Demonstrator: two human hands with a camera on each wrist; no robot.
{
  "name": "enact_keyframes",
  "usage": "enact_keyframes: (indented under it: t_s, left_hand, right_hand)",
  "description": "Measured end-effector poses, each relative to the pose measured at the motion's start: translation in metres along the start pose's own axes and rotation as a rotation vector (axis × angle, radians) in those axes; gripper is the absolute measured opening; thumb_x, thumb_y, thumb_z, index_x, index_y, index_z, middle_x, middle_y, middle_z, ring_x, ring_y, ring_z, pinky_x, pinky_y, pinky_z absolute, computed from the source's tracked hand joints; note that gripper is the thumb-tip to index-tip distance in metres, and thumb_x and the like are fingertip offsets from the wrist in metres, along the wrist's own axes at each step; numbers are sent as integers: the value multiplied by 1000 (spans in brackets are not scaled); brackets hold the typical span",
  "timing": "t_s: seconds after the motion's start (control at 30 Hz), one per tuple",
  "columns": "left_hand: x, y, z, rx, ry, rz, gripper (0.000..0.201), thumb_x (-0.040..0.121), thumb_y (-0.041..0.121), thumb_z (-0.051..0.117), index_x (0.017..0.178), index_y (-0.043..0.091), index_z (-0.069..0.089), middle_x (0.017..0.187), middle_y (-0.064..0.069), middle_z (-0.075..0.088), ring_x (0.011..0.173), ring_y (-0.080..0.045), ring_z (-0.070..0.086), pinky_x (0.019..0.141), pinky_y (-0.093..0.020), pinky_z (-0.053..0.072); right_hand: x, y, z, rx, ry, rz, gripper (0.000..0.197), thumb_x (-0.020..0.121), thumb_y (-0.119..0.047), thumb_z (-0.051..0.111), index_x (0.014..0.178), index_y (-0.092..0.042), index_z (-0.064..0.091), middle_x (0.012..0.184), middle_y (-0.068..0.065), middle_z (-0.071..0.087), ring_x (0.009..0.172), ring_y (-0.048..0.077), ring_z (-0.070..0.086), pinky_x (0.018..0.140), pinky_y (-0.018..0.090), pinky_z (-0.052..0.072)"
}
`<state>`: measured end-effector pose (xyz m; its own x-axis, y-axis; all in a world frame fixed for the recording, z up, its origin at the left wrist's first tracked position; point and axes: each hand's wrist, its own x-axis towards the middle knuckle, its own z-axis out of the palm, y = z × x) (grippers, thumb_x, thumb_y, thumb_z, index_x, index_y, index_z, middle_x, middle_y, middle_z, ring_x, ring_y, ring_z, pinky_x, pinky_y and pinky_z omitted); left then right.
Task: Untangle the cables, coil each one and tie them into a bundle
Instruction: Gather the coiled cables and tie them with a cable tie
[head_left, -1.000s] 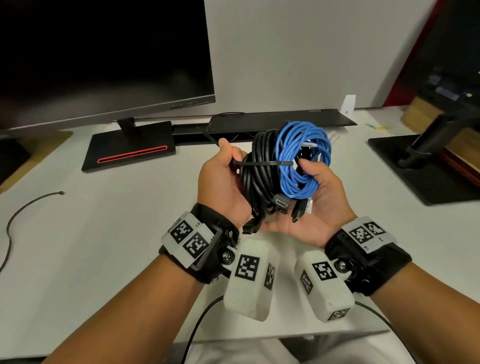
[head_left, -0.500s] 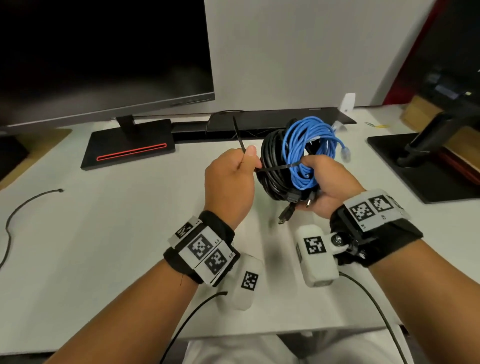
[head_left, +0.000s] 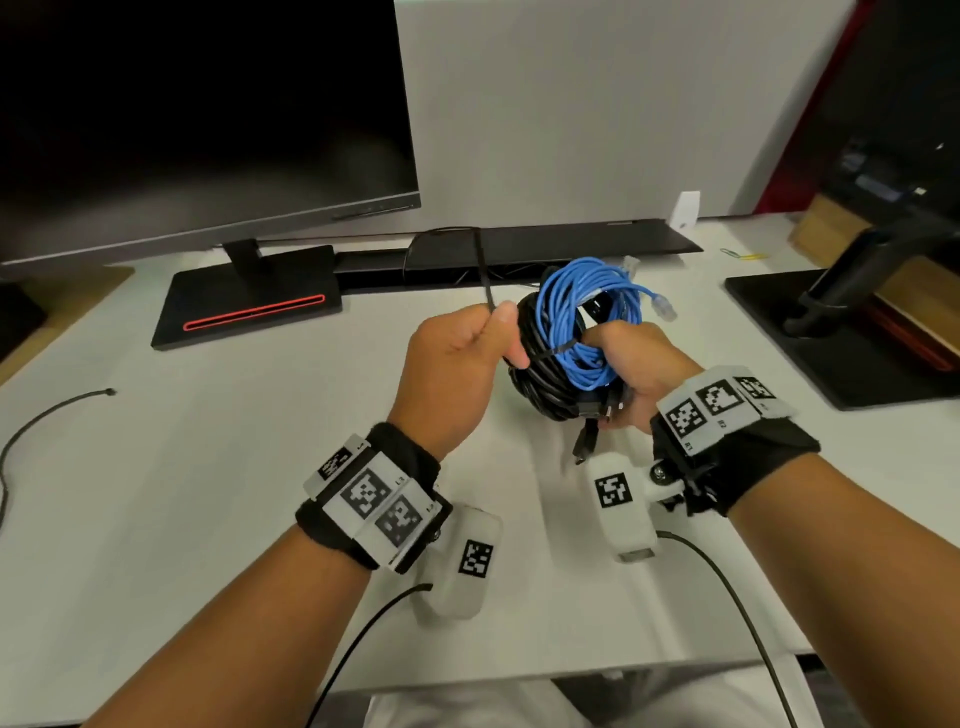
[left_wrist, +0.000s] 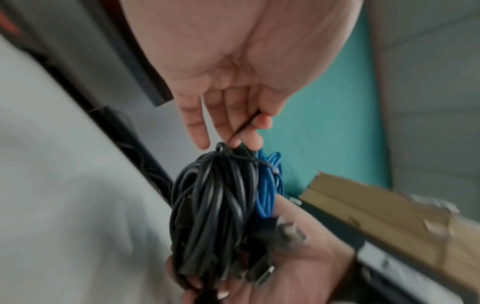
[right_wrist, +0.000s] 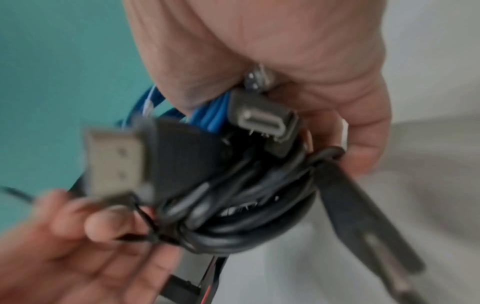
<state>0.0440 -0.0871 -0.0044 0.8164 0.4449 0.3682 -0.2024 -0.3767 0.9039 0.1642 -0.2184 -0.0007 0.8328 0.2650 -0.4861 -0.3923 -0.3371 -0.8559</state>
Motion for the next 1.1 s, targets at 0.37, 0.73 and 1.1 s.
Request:
enact_keyframes:
  t_s: [0.37, 0.73, 1.1]
  left_hand:
    - [0, -14, 3, 72, -32, -169, 44, 106, 24, 41, 77, -8, 50, 68, -11, 48, 66, -22, 45, 66, -48, 51]
    - [-2, -9, -3, 139, -137, -117, 45, 108, 23, 38, 72, -3, 44, 69, -13, 41, 67, -25, 40, 68, -54, 48]
    - [6, -15, -18, -78, 72, -620, 50, 106, 32, 41, 60, 13, 37, 49, 1, 39, 58, -22, 39, 66, -32, 35]
  right_hand:
    - [0, -2, 1, -46, 189, -509, 93, 71, -4, 81, 143, -26, 26, 119, -1, 48, 104, 14, 56, 79, 21, 48]
    - [-13, -67, 27, -1516, 60, -908, 32, 87, -23, 64, 118, -25, 65, 110, 6, 68, 88, 30, 60, 70, 34, 43]
    - [-9, -35, 68, -1582, 213, -723, 63, 81, -17, 71, 136, -13, 40, 125, 14, 46, 107, 37, 53, 67, 40, 37]
